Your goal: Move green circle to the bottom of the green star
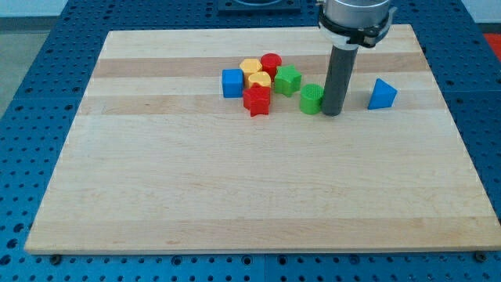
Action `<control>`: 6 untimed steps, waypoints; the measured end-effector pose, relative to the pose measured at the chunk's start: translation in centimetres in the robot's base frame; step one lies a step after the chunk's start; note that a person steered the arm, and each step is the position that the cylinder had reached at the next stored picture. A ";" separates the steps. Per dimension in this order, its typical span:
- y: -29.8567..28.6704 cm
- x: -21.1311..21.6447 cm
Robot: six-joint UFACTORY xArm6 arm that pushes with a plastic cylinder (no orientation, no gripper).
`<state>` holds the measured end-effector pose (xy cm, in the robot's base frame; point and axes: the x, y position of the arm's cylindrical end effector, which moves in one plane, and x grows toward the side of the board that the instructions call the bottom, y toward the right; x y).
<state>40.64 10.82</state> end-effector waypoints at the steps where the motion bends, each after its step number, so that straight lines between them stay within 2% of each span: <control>1: -1.1 0.0; 3: -3.8 0.0; 4: -2.7 0.5; 5: 1.4 -0.1; 6: 1.6 -0.5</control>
<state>40.15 12.40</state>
